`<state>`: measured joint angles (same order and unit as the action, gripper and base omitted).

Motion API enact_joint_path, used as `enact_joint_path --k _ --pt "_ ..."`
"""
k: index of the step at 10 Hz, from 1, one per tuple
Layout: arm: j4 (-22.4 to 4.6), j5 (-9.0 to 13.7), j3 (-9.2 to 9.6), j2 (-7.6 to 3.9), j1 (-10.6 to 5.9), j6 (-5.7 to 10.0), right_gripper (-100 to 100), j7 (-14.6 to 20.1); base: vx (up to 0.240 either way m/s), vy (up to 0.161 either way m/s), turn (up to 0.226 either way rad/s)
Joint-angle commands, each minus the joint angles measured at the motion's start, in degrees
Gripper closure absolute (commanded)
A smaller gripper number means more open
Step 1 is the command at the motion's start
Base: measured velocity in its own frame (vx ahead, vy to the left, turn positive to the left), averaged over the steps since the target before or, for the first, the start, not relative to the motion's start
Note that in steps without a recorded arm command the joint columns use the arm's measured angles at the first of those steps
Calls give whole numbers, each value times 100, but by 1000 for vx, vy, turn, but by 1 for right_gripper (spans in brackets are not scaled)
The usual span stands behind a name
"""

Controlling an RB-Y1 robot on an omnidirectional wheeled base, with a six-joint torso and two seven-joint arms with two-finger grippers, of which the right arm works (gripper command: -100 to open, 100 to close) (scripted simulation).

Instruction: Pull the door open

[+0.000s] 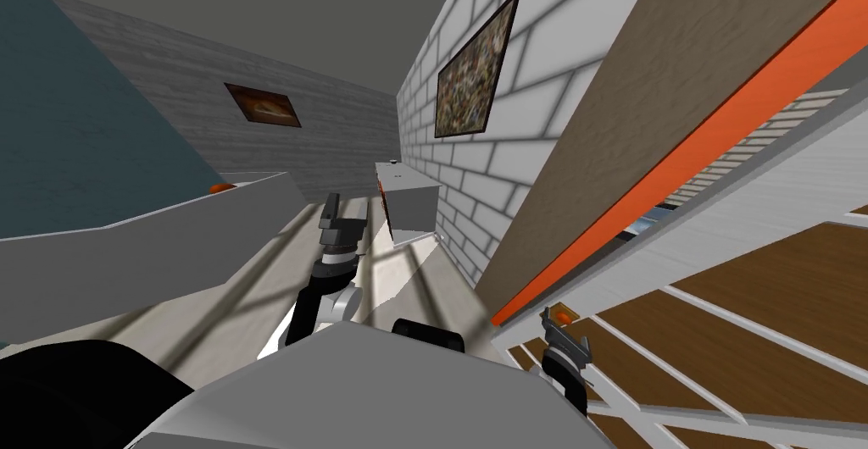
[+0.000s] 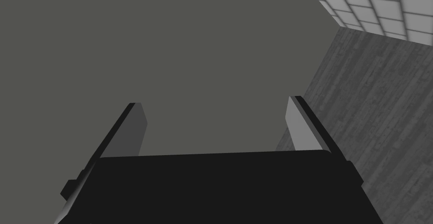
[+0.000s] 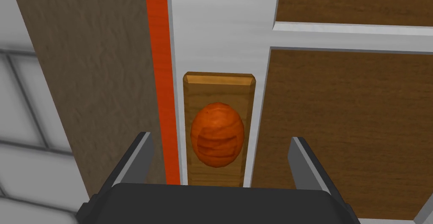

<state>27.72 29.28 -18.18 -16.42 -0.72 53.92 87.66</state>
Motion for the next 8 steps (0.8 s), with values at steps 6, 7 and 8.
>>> enact_joint_path --k 6,7,8 --pt "18 -64 105 -231 258 1 -100 387 94 -6 -15" --pt "18 -64 105 -231 258 1 100 387 -6 1 2" --pt "18 -64 105 -231 258 1 100 387 -16 0 0"
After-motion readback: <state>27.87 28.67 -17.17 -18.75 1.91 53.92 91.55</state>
